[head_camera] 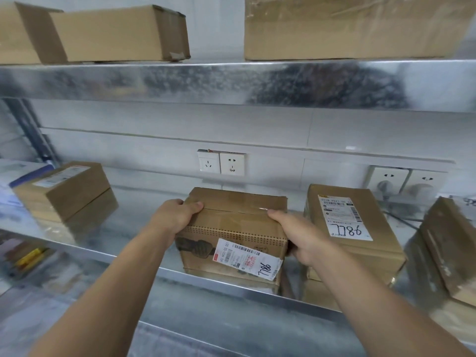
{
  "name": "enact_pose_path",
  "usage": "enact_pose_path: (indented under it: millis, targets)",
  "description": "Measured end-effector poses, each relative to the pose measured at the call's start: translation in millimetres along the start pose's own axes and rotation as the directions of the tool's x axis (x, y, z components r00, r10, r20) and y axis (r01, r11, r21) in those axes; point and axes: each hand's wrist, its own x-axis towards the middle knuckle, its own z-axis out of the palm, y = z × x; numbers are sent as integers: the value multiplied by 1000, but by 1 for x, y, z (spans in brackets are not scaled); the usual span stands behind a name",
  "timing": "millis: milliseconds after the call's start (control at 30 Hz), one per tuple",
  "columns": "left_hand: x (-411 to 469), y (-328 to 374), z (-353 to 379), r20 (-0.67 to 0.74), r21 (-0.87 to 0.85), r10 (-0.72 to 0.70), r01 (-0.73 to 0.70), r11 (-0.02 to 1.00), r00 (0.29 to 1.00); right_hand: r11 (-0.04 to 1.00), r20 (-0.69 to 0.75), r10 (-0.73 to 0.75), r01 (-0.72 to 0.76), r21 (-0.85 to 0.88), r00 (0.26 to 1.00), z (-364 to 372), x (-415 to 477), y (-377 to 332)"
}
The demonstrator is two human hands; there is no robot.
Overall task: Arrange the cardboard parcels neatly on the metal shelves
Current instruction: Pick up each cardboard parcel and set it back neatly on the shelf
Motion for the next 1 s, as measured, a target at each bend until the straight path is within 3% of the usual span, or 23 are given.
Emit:
enact_pose_path:
  millis: [267, 367, 500, 600, 800, 1000]
  targets:
    - [-5, 0, -2, -4, -41, 89, -89, 995, 996, 998, -12, -50, 50, -47, 999, -6, -6, -7]
    - [-16, 1, -10, 32, -227, 139, -129, 965, 990, 987, -22, -127, 129, 91, 992, -13, -14, -15]
    - [-22, -3, -11, 94, -421, 109, -60, 905, 990, 953, -76, -152, 167, 255, 985, -15, -23, -21]
    - [-22, -12, -2, 137, -400, 95, -33, 916, 986, 967, -119, -156, 176, 183, 980, -7, -23, -15]
    - [-17, -22, 12, 54, -319, 65, -45, 947, 996, 963, -231, -260, 234, -132, 938, 3, -15, 2]
    - [-11, -21, 19, 2, -210, 92, -89, 974, 996, 936, -227, -300, 240, -258, 926, 6, -9, -1]
